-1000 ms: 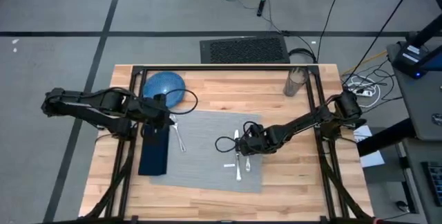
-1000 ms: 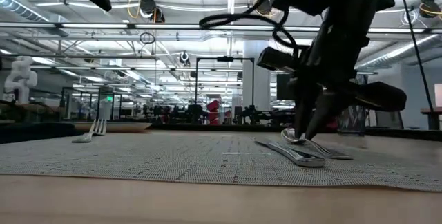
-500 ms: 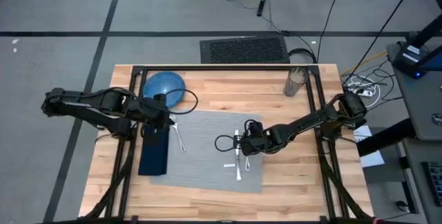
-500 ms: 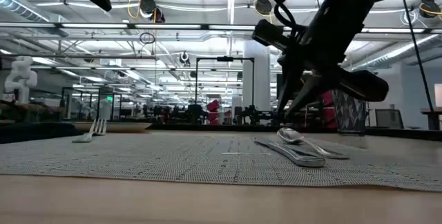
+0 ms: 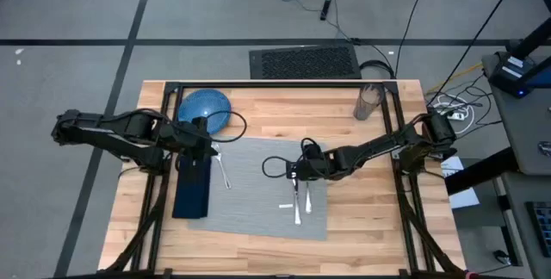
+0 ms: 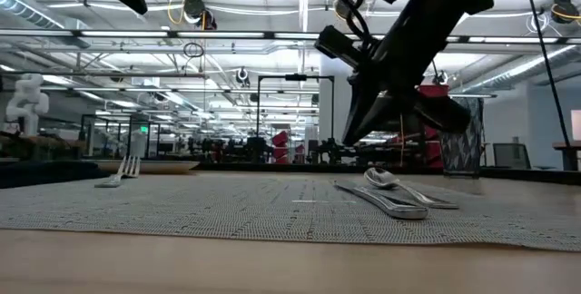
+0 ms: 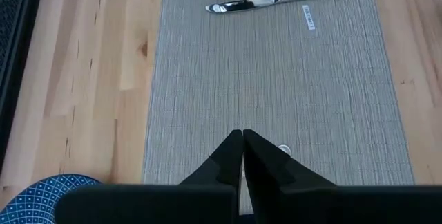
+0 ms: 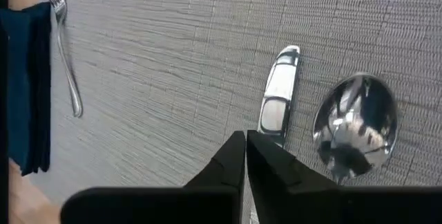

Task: Set table place
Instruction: Adjust the silver knife

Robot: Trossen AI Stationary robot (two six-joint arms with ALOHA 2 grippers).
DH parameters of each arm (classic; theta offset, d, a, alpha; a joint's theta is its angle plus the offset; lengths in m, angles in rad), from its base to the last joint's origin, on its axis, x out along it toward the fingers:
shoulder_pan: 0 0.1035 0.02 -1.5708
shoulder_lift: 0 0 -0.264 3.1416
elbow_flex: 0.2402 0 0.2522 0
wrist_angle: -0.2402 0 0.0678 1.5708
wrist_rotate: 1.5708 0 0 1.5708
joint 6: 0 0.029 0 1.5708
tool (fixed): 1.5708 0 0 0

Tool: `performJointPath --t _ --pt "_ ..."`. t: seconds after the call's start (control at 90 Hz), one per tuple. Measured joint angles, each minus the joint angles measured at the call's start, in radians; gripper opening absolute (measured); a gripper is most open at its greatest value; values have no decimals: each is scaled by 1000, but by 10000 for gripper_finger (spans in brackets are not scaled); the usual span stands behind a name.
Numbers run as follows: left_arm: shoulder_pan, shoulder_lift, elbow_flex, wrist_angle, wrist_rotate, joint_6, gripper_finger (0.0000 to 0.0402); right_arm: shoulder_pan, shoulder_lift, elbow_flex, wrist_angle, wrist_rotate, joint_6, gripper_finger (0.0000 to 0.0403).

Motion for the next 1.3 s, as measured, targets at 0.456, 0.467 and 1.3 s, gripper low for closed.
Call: performJointPath --t 0.456,0.467,1.3 --pt "0 0 0 0 0 1 0 -56 79 0 72 -99 -84 0" --pt "0 0 0 0 0 1 0 -57 80 0 73 -99 -85 0" --pt "0 0 0 0 0 1 0 -112 107 -1 70 -184 -170 0"
